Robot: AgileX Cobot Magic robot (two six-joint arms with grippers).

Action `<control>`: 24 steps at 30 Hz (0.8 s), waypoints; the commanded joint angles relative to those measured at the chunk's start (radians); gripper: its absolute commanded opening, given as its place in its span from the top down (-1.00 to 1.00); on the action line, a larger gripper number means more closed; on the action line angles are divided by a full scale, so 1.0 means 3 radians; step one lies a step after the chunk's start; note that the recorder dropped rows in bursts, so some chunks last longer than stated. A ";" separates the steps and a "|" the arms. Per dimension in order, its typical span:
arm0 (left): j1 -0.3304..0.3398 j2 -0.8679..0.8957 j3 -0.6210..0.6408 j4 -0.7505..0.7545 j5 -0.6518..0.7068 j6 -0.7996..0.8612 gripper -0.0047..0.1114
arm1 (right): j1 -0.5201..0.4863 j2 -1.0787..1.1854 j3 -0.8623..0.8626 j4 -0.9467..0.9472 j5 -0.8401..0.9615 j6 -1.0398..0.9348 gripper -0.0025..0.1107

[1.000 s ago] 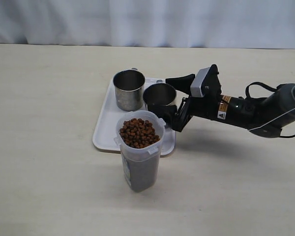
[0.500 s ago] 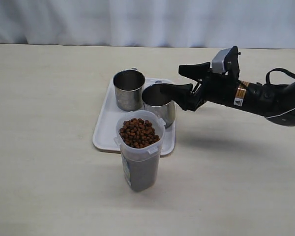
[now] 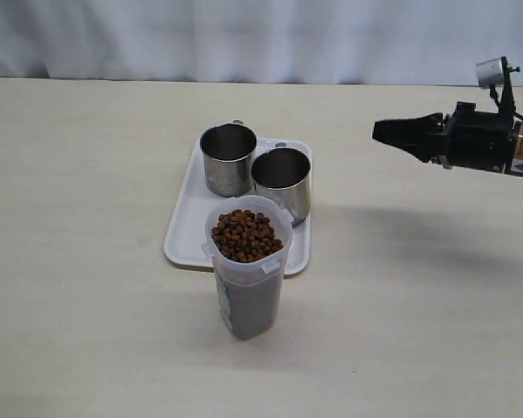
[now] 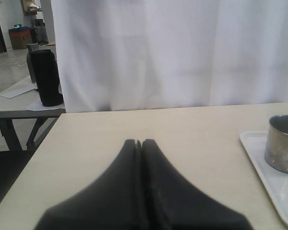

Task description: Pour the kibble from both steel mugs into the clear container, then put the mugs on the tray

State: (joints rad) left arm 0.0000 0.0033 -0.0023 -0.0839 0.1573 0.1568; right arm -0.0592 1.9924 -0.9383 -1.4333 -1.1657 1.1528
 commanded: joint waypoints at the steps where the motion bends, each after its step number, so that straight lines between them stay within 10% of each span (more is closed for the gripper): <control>1: 0.0005 -0.0011 0.0008 0.0011 -0.0021 -0.0007 0.92 | 0.0071 0.0014 -0.0010 -0.0642 0.0700 0.0614 0.88; 12: 0.0005 -0.0011 0.0008 0.0011 -0.0021 -0.0007 0.92 | 0.0871 0.0104 -0.0126 -0.0833 0.1354 0.0789 0.88; 24: 0.0005 -0.0011 0.0008 0.0011 -0.0021 -0.0007 0.92 | 0.0945 0.0113 -0.0126 -0.0159 0.1360 0.0219 0.88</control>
State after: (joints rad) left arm 0.0000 0.0033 -0.0023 -0.0839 0.1573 0.1568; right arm 0.2221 2.0277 -0.9708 -1.5270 -0.7553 1.2550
